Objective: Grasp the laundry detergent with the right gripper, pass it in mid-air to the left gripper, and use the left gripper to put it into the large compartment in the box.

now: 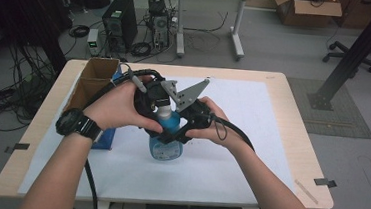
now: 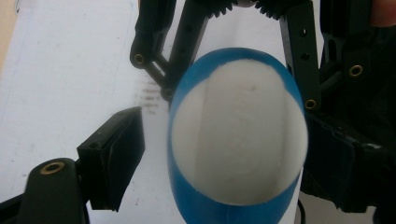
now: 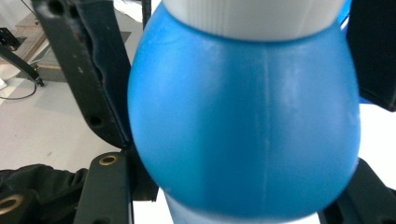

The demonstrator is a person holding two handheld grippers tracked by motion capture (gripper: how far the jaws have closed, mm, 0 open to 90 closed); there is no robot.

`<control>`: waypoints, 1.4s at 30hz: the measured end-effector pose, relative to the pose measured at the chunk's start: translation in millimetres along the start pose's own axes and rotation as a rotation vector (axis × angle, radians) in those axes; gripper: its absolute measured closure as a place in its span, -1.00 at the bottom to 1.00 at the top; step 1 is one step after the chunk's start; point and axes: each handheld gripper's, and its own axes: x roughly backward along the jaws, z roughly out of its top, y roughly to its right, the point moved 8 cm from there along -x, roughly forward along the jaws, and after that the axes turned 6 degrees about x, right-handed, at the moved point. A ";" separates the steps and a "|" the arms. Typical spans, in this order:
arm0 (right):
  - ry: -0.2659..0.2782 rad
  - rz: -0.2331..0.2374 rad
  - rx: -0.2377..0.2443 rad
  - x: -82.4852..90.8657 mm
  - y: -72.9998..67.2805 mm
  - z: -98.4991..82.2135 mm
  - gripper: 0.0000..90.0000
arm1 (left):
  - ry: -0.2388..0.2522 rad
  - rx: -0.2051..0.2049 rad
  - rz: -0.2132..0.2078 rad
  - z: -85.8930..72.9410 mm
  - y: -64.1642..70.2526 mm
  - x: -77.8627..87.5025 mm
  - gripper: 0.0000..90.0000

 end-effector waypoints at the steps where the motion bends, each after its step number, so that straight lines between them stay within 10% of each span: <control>1: 0.000 0.001 0.001 0.0 -0.1 -0.1 -0.05 | -0.001 -0.002 -0.002 0.1 0.5 -0.2 -0.57; 42: -0.005 -0.010 -0.006 0.5 2.1 -4.3 -0.05 | -0.008 0.009 -0.027 0.5 0.4 -1.4 -0.18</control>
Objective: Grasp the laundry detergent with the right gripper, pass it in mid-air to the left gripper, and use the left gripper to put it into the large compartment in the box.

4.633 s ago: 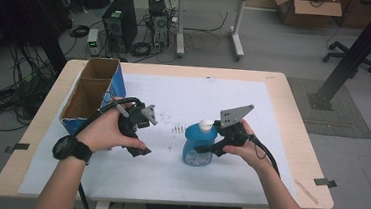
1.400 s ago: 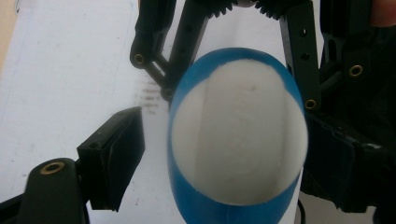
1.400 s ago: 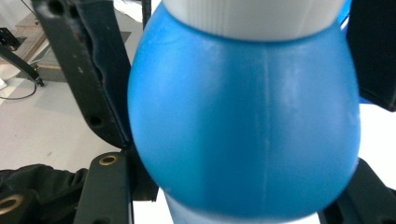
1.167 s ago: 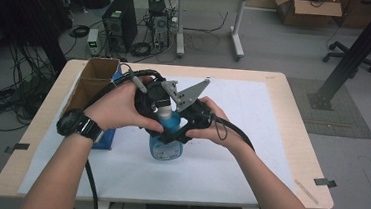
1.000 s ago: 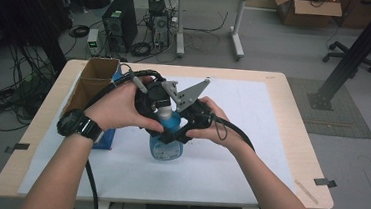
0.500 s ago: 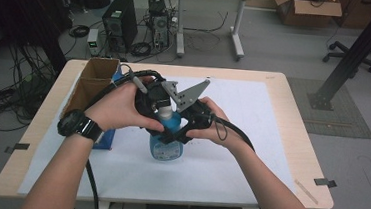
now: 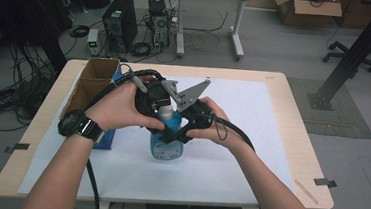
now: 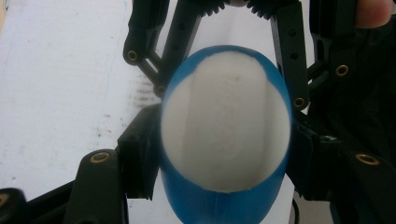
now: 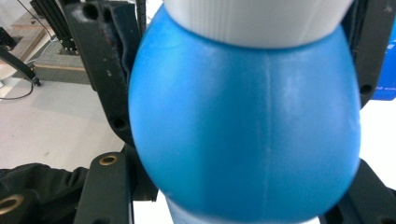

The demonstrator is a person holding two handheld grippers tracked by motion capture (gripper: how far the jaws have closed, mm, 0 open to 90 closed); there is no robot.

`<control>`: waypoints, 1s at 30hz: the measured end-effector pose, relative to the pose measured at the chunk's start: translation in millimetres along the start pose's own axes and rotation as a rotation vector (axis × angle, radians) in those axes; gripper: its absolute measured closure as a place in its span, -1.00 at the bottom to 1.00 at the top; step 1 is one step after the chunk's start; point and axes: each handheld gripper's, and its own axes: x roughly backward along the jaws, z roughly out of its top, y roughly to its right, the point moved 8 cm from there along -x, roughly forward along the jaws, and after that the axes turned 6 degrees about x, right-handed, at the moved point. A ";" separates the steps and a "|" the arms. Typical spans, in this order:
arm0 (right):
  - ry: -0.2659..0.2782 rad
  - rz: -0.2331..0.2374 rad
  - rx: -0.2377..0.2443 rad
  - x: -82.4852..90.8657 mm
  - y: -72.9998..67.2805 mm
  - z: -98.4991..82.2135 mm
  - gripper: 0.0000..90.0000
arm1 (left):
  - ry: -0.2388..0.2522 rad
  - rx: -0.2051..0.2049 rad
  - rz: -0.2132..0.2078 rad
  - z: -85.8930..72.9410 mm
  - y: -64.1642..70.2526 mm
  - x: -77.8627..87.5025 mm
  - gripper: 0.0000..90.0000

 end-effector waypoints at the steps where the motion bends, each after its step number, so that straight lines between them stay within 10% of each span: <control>1: 0.000 0.002 -0.001 0.0 -0.1 -0.1 -0.05 | -0.001 0.000 -0.001 0.1 0.0 0.0 -0.18; 15: 0.011 0.016 -0.008 1.2 0.6 0.2 -0.10 | -0.020 0.012 -0.011 3.1 -0.4 2.3 -0.16; 16: 0.018 0.016 -0.020 1.4 1.1 0.5 -0.44 | -0.028 0.023 -0.020 3.3 -0.9 4.3 -0.16; 20: 0.009 -0.001 -0.036 4.1 3.0 -3.6 -0.68 | -0.045 0.041 -0.016 3.7 -2.3 11.0 -0.16; 30: -0.121 -0.114 -0.093 44.9 12.4 -43.8 -0.83 | -0.125 0.239 0.092 -3.3 -28.6 54.3 -0.16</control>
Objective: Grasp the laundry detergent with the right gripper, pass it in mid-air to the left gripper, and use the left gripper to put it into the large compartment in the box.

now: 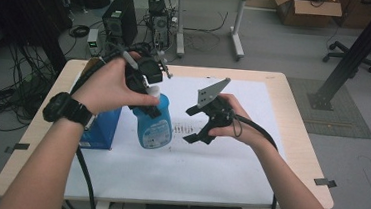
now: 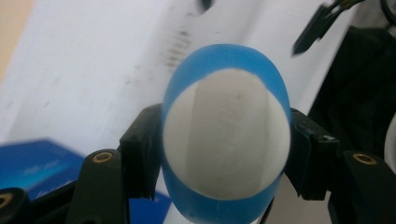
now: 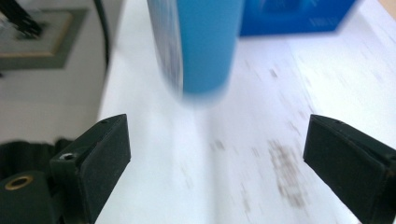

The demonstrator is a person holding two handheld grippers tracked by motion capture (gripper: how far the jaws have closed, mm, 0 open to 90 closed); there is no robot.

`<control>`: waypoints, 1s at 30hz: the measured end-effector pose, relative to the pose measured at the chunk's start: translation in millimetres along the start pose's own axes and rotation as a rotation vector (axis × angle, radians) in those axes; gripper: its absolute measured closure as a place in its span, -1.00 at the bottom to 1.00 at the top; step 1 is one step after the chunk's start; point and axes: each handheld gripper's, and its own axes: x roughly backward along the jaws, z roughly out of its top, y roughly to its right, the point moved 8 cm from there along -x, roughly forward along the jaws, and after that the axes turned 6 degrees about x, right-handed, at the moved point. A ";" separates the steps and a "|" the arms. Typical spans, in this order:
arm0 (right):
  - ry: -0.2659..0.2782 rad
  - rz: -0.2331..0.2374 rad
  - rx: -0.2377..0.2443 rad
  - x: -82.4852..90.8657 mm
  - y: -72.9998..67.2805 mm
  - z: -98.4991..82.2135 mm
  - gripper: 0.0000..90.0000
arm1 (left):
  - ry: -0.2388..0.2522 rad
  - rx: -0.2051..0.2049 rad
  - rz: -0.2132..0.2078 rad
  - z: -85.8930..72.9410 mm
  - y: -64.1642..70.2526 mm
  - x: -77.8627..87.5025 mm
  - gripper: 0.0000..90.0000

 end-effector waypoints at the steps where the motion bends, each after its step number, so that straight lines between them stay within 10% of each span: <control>1: -0.013 -0.012 -0.006 3.4 1.5 -4.8 -0.83 | -0.008 0.040 0.022 -1.5 -6.4 6.3 -0.15; 8: -0.205 -0.099 -0.038 38.9 11.6 -64.5 -0.86 | -0.004 0.307 0.128 -8.5 -41.4 44.8 -0.15; 17: -0.285 -0.157 -0.084 71.8 18.7 -101.9 -0.85 | 0.026 0.649 0.259 -25.2 -84.7 88.1 -0.15; 30: -0.371 -0.200 -0.140 103.5 22.7 -142.6 -0.84 | 0.024 0.941 0.349 -73.4 -130.8 106.4 -0.15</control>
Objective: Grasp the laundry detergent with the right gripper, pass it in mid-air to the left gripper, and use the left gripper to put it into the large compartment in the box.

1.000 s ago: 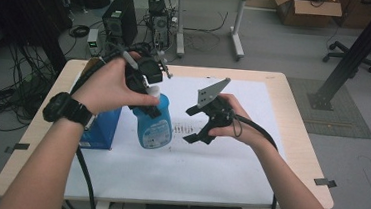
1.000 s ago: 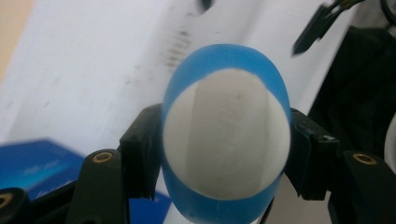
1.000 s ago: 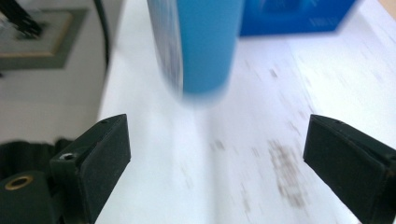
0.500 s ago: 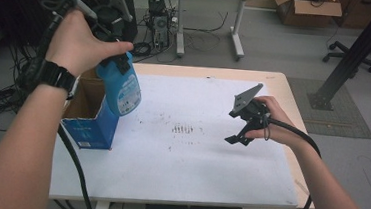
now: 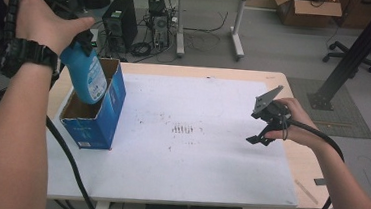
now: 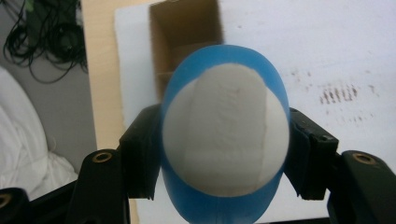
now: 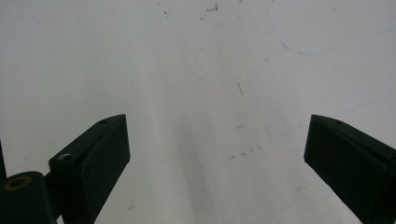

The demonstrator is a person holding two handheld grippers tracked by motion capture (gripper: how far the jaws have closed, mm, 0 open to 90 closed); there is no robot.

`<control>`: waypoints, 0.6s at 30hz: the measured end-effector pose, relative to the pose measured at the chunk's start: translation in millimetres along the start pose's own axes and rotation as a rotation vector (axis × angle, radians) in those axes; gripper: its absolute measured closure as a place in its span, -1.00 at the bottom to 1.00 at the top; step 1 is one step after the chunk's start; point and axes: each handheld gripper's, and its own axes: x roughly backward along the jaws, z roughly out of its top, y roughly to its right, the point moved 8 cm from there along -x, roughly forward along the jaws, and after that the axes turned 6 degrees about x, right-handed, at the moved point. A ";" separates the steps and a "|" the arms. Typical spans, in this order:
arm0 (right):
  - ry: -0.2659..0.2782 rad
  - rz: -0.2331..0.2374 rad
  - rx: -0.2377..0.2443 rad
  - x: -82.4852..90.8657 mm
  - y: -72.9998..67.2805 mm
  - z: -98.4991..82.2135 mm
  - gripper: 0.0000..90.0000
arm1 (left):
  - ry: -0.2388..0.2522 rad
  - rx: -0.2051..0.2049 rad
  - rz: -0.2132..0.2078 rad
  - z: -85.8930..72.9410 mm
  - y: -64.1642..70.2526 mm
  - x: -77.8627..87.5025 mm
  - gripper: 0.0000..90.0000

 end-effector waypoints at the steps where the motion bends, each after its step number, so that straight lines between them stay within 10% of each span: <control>1: -0.006 0.002 -0.005 0.2 0.2 -3.1 -0.84 | 0.000 0.016 0.004 -0.1 -3.8 -2.6 -0.15; 18: -0.053 -0.003 -0.030 2.1 2.3 -30.5 -0.83 | -0.041 0.083 0.030 -5.7 -18.3 -54.8 -0.15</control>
